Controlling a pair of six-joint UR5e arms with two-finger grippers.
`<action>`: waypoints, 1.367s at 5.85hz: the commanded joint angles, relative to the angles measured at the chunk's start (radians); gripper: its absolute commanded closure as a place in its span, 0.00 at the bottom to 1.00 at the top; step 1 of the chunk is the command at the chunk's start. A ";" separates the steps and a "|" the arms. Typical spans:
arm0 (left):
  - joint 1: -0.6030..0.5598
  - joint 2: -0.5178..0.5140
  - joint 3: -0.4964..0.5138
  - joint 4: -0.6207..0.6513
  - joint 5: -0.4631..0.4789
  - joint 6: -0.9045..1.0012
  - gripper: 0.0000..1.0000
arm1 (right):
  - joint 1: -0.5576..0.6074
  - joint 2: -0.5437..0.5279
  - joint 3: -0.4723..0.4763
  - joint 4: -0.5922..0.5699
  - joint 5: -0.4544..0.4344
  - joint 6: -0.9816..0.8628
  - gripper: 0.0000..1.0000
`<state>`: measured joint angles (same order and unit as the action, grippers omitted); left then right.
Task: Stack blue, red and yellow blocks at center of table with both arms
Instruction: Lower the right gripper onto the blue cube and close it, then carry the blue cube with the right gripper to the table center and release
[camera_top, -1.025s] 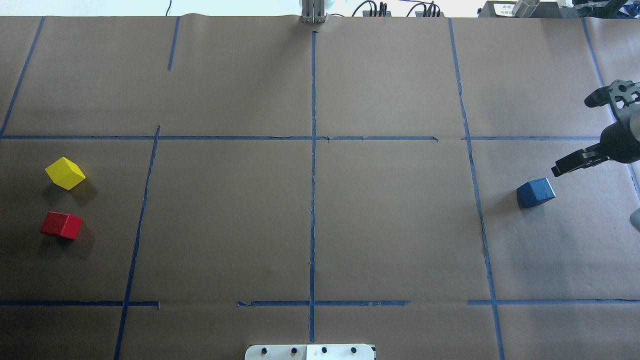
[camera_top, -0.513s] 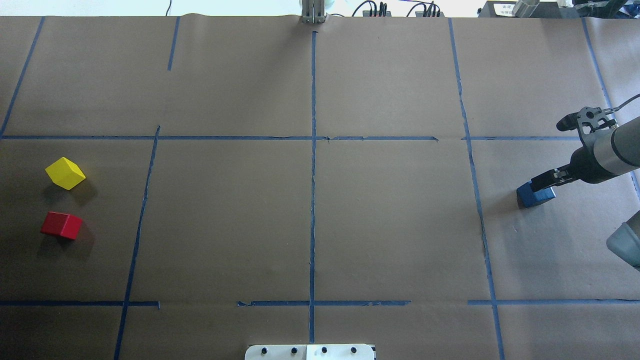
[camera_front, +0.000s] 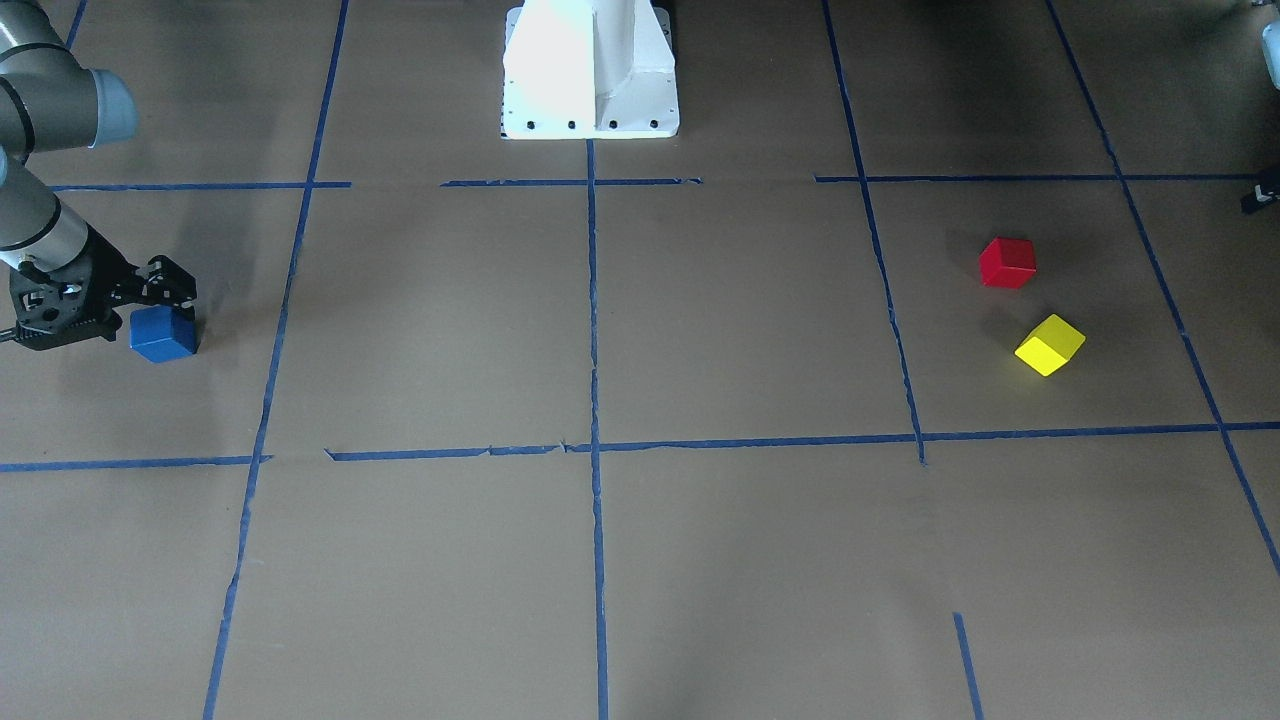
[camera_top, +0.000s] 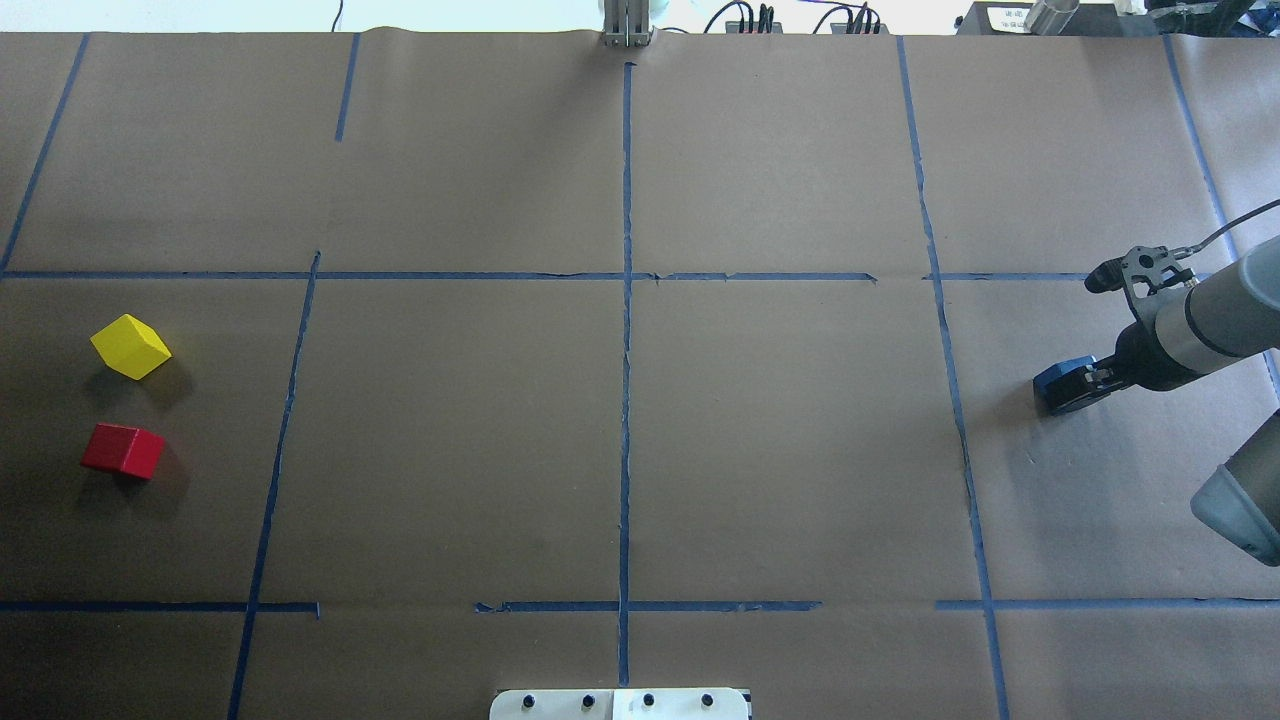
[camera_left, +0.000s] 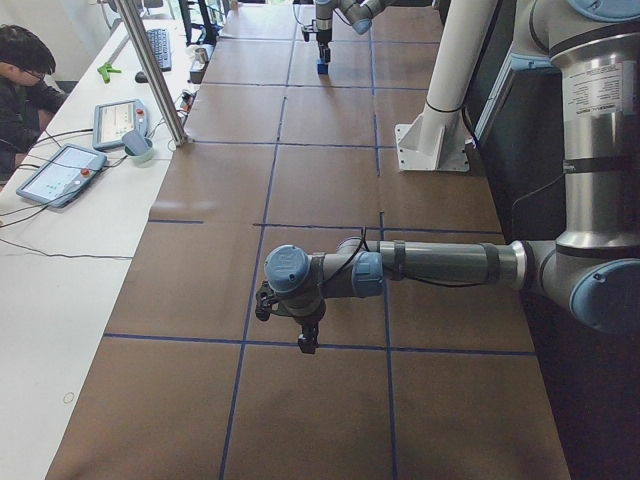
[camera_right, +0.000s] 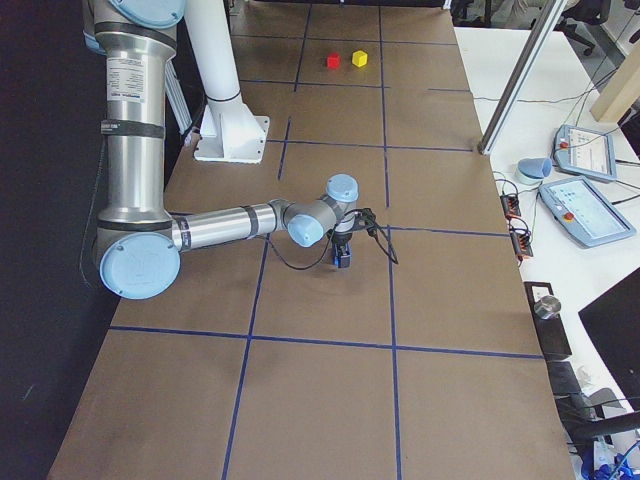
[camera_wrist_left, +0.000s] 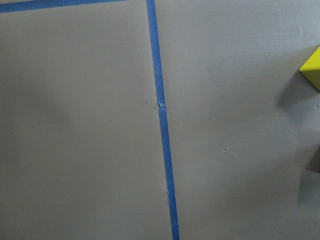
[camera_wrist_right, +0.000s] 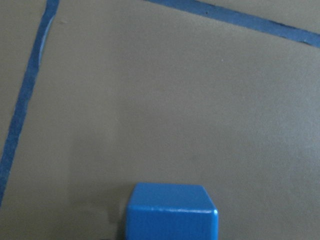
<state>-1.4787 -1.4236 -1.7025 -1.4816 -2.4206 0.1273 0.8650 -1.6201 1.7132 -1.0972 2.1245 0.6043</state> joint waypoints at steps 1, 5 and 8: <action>0.000 0.000 0.003 -0.002 0.000 0.000 0.00 | -0.014 0.025 -0.012 0.000 -0.001 0.012 0.67; 0.000 0.000 0.003 -0.003 0.000 0.000 0.00 | -0.012 0.145 0.011 -0.024 0.003 0.180 1.00; 0.000 -0.001 0.004 -0.003 0.000 0.000 0.00 | -0.223 0.572 -0.032 -0.354 -0.150 0.531 1.00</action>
<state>-1.4788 -1.4246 -1.6993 -1.4849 -2.4206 0.1273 0.7137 -1.2044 1.7052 -1.3184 2.0381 1.0348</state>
